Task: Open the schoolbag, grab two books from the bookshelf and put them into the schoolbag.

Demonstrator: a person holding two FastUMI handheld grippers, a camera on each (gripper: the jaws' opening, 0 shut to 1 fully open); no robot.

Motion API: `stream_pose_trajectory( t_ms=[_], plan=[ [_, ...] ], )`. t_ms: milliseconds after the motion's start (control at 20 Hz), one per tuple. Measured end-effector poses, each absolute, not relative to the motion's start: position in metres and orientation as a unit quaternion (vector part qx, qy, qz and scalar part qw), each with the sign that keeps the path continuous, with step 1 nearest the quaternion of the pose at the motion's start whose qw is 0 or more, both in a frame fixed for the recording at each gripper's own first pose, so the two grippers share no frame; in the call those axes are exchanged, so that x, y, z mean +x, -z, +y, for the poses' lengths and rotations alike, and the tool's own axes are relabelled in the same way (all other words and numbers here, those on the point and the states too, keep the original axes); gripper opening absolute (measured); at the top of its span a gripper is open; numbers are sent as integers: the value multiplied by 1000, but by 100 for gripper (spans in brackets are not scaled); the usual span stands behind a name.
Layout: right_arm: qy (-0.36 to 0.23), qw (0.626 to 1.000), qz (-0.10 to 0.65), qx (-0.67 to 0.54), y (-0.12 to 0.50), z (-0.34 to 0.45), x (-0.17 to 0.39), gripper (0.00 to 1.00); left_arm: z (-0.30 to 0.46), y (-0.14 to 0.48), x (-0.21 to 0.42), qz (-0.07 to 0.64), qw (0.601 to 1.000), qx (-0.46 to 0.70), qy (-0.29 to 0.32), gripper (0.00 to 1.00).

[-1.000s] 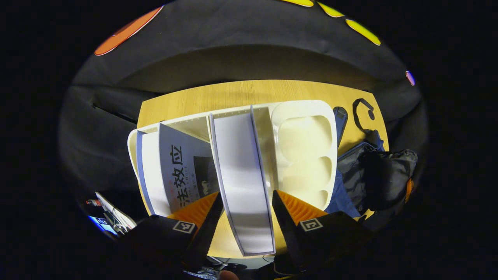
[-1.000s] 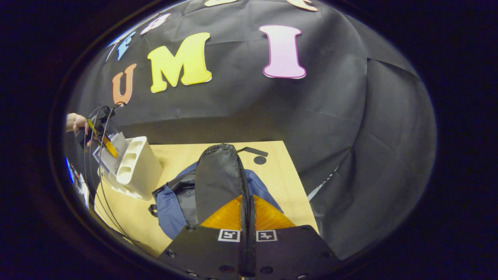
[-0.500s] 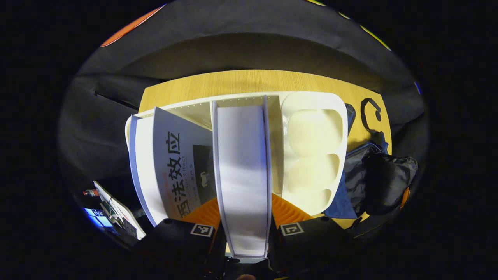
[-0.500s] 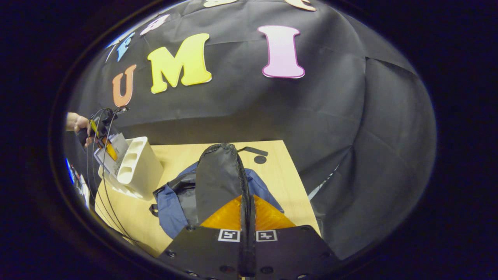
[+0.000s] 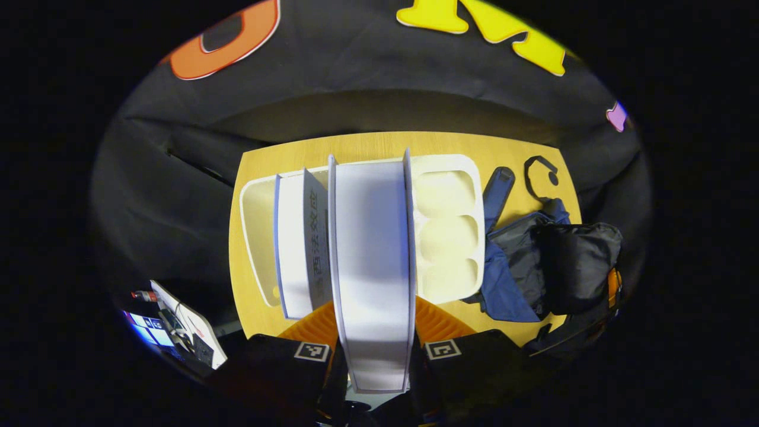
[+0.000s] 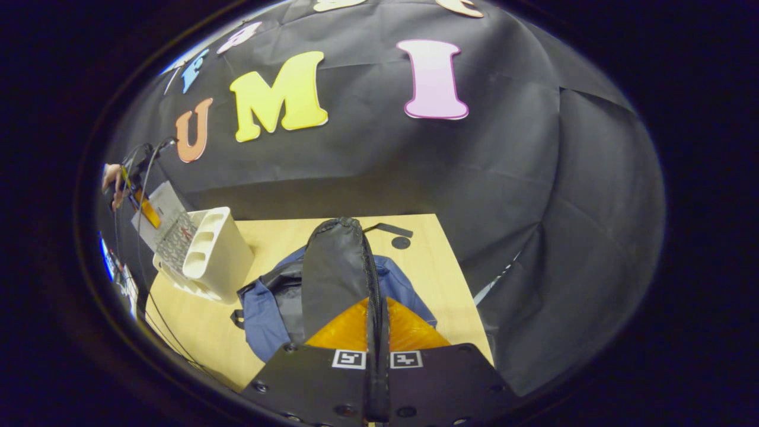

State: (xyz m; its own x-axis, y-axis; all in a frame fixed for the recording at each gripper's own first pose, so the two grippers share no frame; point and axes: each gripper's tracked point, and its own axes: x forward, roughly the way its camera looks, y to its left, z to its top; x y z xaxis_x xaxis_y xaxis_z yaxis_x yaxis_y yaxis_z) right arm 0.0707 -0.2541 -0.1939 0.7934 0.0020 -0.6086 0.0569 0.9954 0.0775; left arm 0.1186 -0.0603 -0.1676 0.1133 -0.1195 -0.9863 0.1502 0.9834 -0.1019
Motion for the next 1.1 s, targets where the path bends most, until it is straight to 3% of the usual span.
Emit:
stream_pose_trajectory(
  t_ms=[50, 300, 600, 900, 1100],
  plan=[
    [15, 946, 320, 47, 193, -252, 70, 0, -58, 152, 108, 653, 751, -12, 93, 48],
    [15, 946, 319, 47, 191, -245, 66, 0, -49, 88, 62, 617, 771, -114, 109, 45],
    [17, 946, 323, 36, 188, -237, 59, 2, -78, 60, 29, 564, 762, -272, 164, 44],
    [19, 944, 328, 16, 193, -221, 50, 3, -154, 90, 2, 528, 751, -321, 232, 44],
    [16, 943, 333, 2, 194, -215, 49, 0, -208, 123, -16, 527, 739, -339, 247, 44]
  ],
)
